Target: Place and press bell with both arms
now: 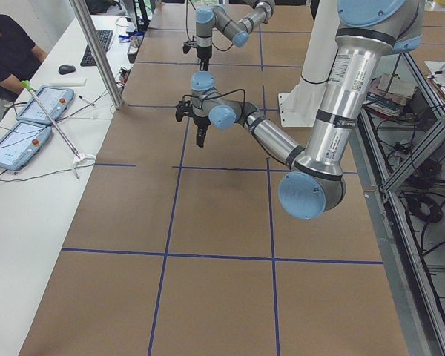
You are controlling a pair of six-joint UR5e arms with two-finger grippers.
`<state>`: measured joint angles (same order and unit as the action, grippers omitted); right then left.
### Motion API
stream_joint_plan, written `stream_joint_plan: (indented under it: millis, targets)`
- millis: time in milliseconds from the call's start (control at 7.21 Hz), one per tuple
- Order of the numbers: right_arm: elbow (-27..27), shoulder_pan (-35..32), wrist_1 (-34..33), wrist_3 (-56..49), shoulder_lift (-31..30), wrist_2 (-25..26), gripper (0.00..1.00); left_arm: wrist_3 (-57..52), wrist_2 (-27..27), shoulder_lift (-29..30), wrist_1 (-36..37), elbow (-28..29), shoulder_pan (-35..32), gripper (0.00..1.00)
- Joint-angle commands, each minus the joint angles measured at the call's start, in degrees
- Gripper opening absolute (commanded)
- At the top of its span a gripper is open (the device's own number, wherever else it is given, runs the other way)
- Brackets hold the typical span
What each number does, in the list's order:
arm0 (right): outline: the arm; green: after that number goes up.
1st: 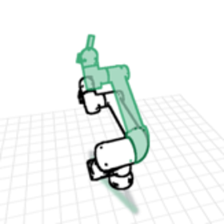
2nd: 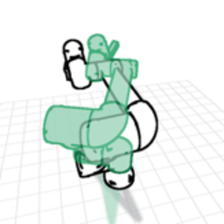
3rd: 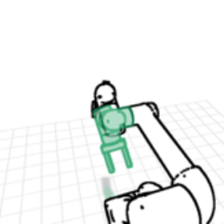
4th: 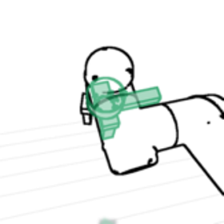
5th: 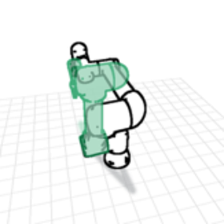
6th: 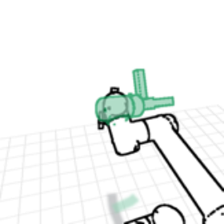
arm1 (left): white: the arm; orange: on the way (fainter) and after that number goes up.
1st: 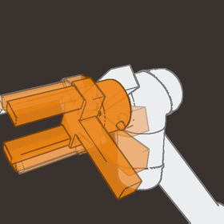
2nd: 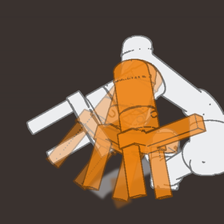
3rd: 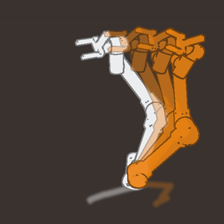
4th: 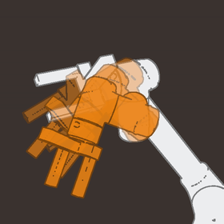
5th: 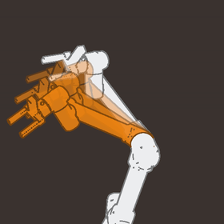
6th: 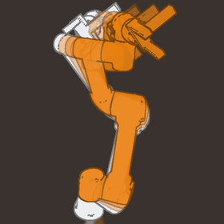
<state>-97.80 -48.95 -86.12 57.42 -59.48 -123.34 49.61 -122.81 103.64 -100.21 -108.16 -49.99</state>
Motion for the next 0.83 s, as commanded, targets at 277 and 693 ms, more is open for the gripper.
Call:
stream_joint_plan:
  millis: [277, 693]
  targets:
    - [0.0, -22.7, -0.4, -36.5, -17.4, -11.3, 0.69, -12.9, -0.4, -7.2, -0.2, -2.2, -3.0, 1.0]
    - [6.6, -34.4, -0.5, -59.4, -24.3, -14.4, 1.0, -39.7, -9.7, -16.9, 0.4, -0.6, -19.6, 1.0]
